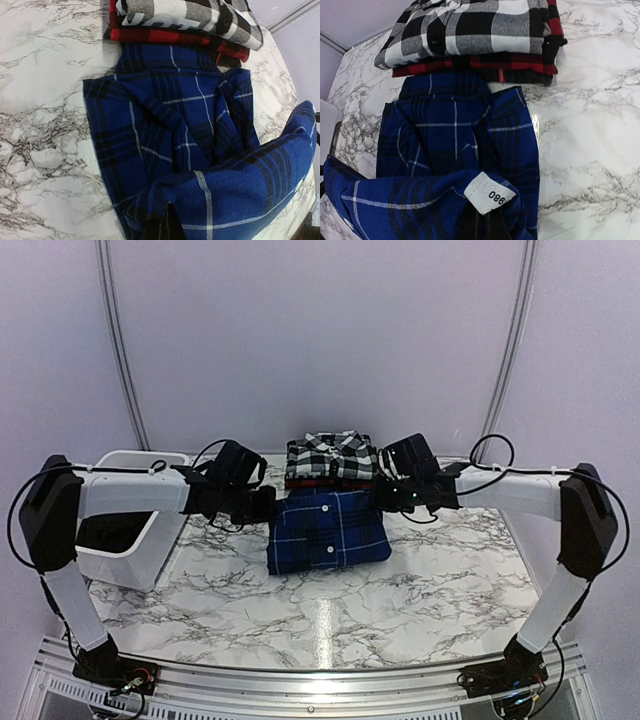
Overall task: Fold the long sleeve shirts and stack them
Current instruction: Fold the 2/3-rectangle-folded shirt at the center of the board.
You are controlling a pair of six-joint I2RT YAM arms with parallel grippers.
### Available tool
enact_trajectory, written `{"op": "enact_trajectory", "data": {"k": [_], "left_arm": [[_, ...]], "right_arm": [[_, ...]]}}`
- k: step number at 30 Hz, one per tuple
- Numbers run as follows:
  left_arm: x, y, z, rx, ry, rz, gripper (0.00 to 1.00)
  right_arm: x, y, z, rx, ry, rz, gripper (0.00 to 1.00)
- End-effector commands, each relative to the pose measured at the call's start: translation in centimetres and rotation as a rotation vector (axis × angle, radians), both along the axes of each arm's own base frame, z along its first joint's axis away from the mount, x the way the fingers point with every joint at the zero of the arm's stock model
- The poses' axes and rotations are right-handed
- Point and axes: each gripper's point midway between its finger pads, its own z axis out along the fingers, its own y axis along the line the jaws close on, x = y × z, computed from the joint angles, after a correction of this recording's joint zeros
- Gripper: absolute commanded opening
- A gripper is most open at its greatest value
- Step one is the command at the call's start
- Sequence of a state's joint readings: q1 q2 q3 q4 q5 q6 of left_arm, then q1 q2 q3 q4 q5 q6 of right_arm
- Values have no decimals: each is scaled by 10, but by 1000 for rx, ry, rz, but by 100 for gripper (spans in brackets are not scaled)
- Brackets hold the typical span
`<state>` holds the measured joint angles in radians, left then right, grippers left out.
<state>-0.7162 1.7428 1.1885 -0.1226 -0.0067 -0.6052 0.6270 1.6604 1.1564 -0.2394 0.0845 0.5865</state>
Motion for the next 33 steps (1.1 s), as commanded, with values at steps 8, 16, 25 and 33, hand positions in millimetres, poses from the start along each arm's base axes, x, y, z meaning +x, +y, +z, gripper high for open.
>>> {"op": "enact_trajectory", "data": {"k": [8, 16, 25, 33], "left_arm": [[83, 2, -37, -2, 64, 1, 0], [97, 3, -73, 19, 120, 26, 0], [65, -3, -107, 49, 197, 3, 0], [6, -3, -102, 56, 214, -24, 0]], "right_arm": [[91, -1, -16, -14, -49, 9, 0], [95, 0, -50, 15, -14, 33, 0], [44, -7, -100, 55, 117, 43, 0], [-25, -16, -98, 87, 172, 55, 0]]}}
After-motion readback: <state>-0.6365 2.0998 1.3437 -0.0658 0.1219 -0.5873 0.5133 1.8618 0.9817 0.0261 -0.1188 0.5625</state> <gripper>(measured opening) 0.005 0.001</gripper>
